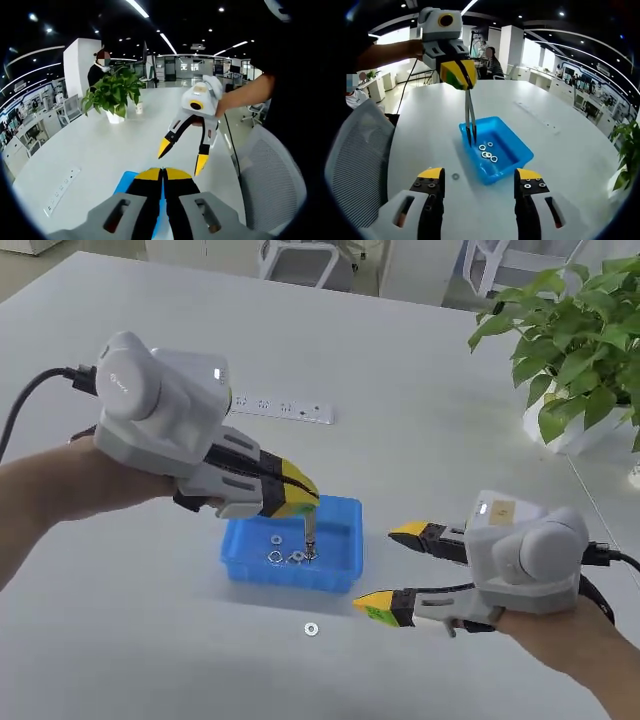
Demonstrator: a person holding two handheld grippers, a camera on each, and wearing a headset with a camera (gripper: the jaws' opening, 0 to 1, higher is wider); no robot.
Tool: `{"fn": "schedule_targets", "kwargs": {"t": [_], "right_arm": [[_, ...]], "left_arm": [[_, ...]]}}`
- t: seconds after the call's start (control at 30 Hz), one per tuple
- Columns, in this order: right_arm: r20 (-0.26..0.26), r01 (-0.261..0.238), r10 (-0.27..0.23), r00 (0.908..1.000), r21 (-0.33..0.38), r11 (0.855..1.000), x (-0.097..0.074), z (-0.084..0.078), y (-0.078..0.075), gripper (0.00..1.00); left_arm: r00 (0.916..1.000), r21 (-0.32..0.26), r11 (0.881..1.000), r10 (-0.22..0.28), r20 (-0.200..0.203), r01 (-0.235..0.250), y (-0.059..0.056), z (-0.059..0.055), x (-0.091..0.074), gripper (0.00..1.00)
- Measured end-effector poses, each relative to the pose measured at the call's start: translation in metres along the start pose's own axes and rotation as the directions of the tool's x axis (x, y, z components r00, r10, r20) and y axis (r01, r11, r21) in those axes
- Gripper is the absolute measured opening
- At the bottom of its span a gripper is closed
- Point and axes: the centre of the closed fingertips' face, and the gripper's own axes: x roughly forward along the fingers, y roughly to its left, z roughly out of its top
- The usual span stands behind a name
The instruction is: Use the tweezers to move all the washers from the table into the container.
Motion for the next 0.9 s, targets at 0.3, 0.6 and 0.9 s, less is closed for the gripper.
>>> {"fn": "schedule_targets", "kwargs": {"t": [0.3,0.6,0.9], "right_arm": [[-0.005,-0.005,0.005,1.0,-0.003,1.0,0.002,-0.005,0.005,0.56],[0.008,-0.019,0.019,0.9998,-0.014,1.0,0.005,-0.009,0.012,0.54],[0.0,-0.045,0.045,0.999,-0.023,0.999,0.011,-0.014,0.023,0.52]], "left_arm": [[0.9994,0.008,0.999,-0.034,-0.01,0.034,-0.013,-0.007,0.011,0.04],[0.9984,0.015,0.998,-0.053,-0.018,0.053,-0.022,-0.015,0.018,0.04],[0.997,0.016,0.997,-0.072,-0.026,0.073,-0.031,-0.024,0.025,0.04]]}}
